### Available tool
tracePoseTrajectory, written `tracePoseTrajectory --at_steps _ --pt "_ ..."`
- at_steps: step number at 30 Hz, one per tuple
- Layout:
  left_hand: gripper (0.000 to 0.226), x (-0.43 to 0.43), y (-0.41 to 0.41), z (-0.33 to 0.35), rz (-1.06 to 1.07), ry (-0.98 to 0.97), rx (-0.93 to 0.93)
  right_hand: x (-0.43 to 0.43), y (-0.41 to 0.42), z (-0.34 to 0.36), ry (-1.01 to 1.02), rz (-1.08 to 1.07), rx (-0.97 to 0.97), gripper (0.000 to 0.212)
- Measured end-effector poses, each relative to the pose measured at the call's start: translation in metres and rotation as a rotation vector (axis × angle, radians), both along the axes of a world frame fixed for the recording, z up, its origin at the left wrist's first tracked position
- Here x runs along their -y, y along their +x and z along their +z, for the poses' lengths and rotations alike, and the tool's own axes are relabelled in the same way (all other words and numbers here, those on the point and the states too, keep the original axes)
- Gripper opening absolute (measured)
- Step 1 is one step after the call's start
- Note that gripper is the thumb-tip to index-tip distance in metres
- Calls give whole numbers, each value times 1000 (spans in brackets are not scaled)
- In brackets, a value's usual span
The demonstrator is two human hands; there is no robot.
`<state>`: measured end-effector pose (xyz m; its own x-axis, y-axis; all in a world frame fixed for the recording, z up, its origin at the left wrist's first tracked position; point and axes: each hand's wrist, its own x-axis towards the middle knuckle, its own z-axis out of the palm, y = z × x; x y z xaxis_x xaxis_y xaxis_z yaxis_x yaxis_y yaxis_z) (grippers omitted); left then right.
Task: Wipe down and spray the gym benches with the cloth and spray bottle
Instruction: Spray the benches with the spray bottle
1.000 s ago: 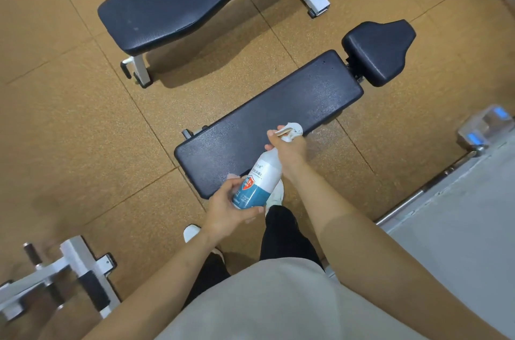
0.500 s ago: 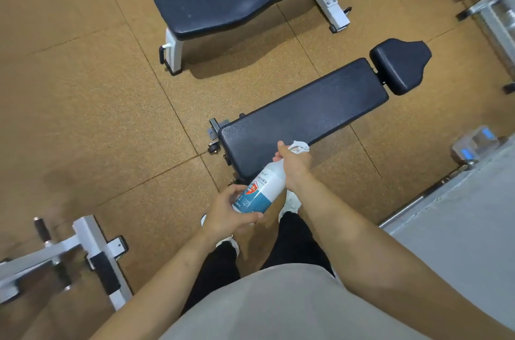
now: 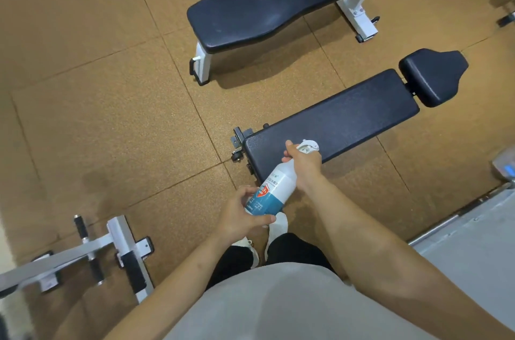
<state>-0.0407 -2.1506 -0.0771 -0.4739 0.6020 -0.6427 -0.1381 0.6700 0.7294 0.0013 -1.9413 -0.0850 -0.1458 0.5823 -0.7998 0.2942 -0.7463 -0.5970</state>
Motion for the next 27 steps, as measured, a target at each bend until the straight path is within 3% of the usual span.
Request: tracePoseTrajectory --at_steps 4,8,11,15,22,27 --pt "67 -19 -11 -1 -41 -21 -10 -19 2 -4 -45 -35 -11 23" --pt "72 -31 -15 -17 -142 -24 -45 -28 10 -16 -41 -93 103 26" --pt "79 -30 -30 -27 -200 -45 42 -23 11 -21 -44 -146 118 24" --pt "71 -27 -78 -31 -310 -15 120 -6 -10 -21 -25 -253 92 22" --pt "57 9 -179 -33 -485 8 257 55 -82 -10 -35 -438 271 34" --pt "59 24 -226 -28 -559 10 286 81 -117 2 0 -539 285 23"
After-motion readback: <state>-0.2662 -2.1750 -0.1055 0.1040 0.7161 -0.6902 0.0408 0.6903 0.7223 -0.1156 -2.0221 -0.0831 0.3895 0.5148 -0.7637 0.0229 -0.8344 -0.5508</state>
